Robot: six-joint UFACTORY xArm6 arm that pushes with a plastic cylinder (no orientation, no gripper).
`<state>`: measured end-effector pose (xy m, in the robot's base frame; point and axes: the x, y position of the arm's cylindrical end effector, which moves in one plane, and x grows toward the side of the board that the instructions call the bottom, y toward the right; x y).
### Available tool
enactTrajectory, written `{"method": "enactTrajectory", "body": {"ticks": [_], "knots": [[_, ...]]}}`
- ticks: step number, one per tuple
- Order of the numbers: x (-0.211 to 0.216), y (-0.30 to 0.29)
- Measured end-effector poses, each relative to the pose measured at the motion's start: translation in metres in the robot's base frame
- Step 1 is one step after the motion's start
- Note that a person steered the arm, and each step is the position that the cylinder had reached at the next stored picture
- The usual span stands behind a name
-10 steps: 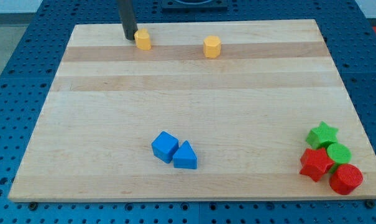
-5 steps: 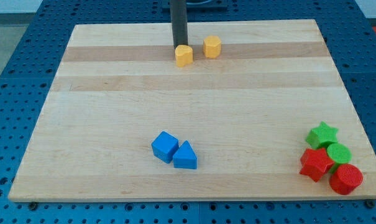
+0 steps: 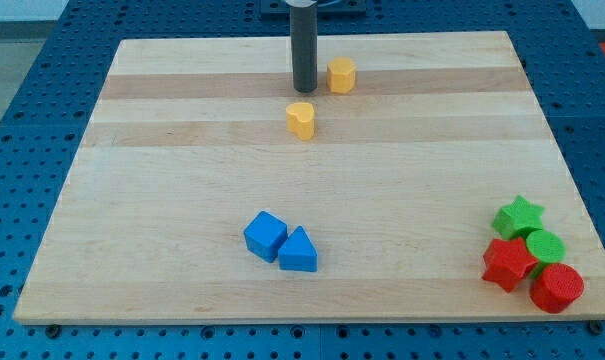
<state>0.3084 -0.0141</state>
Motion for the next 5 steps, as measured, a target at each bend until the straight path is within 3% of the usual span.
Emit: {"method": "enactTrajectory", "body": {"ticks": [1,5], "knots": [[0.044,0.007],[0.086,-0.018]]}}
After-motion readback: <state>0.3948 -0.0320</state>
